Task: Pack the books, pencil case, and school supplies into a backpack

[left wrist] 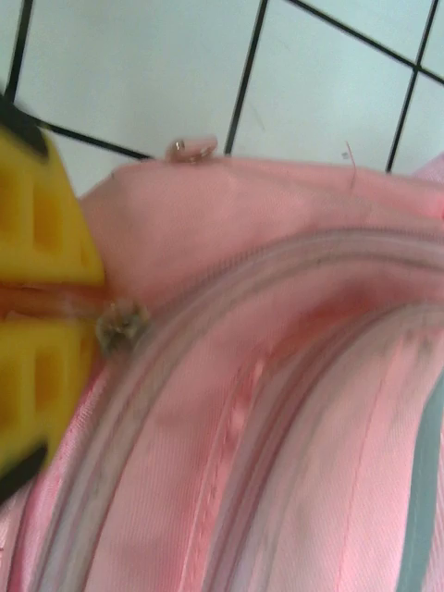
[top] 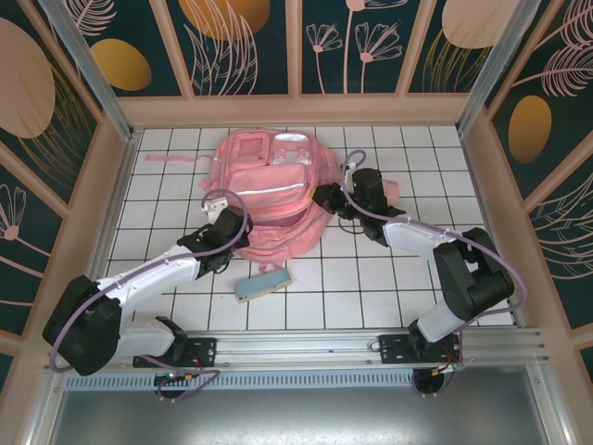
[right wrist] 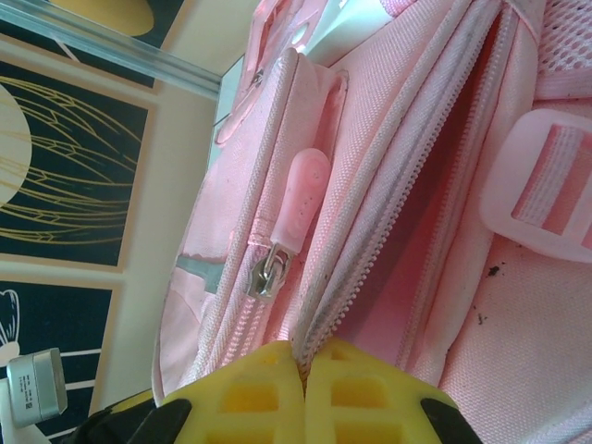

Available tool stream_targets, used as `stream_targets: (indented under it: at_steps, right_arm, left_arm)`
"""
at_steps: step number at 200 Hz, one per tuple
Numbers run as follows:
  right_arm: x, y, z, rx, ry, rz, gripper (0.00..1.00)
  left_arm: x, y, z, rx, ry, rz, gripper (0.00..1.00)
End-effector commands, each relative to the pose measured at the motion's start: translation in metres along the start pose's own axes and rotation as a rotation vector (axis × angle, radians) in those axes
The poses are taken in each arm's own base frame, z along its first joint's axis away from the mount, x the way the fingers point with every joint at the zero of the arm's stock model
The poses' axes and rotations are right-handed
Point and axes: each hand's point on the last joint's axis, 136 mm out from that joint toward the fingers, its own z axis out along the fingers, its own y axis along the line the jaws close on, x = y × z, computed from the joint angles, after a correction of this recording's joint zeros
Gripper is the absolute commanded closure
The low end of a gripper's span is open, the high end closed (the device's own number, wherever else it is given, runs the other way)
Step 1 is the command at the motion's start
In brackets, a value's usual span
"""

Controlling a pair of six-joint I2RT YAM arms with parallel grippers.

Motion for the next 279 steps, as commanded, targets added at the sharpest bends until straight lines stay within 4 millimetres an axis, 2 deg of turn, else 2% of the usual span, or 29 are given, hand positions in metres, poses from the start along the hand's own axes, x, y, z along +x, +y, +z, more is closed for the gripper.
stream_targets:
  at_steps: [1, 17, 46, 62, 86, 99, 115, 131, 163, 180, 206, 238, 260, 279]
  right_arm:
    - [-0.044, 0.031, -0.02, -0.089, -0.154, -0.092, 1.0]
    - [-0.042, 0.043, -0.02, -0.135, -0.14, -0.101, 1.0]
    - [-0.045, 0.066, -0.021, -0.229, -0.116, -0.105, 1.0]
    - [-0.046, 0.077, -0.019, -0.265, -0.103, -0.105, 1.0]
    - [-0.051, 0.083, -0.016, -0.276, -0.1, -0.1, 1.0]
    - [-0.052, 0.084, -0.015, -0.276, -0.099, -0.091, 1.0]
    - [-0.055, 0.086, -0.014, -0.279, -0.096, -0.081, 1.0]
    - [-0.055, 0.087, -0.012, -0.28, -0.09, -0.068, 1.0]
    - [-0.055, 0.086, -0.011, -0.28, -0.078, -0.053, 1.0]
    - [-0.056, 0.084, -0.011, -0.277, -0.078, -0.049, 1.0]
    - [-0.063, 0.076, -0.008, -0.245, -0.078, -0.036, 1.0]
    - [-0.069, 0.073, -0.008, -0.244, -0.088, -0.022, 1.0]
    - [-0.07, 0.076, -0.007, -0.259, -0.085, -0.015, 1.0]
    - [-0.068, 0.08, -0.009, -0.268, -0.081, -0.02, 1.0]
  left_arm:
    - [-0.006, 0.022, -0.003, -0.093, -0.001, 0.056, 0.49]
    - [-0.019, 0.008, -0.015, -0.013, -0.028, 0.072, 0.35]
    - [-0.05, -0.019, -0.036, 0.092, -0.107, 0.125, 0.29]
    - [-0.061, -0.037, -0.042, 0.129, -0.137, 0.177, 0.24]
    - [-0.062, -0.071, -0.046, 0.148, -0.175, 0.311, 0.16]
    - [-0.056, -0.089, -0.042, 0.141, -0.185, 0.398, 0.13]
    - [-0.051, -0.102, -0.035, 0.088, -0.21, 0.503, 0.07]
    - [-0.046, -0.104, -0.028, 0.015, -0.241, 0.575, 0.01]
    - [-0.054, -0.106, -0.028, -0.025, -0.294, 0.62, 0.02]
    - [-0.048, -0.104, -0.027, -0.049, -0.283, 0.664, 0.01]
    - [-0.032, -0.121, -0.039, 0.13, -0.233, 0.634, 0.01]
    - [-0.024, -0.116, -0.048, 0.179, -0.224, 0.642, 0.02]
    - [-0.016, -0.112, -0.037, 0.082, -0.219, 0.7, 0.01]
    - [-0.025, -0.097, -0.026, -0.088, -0.262, 0.719, 0.01]
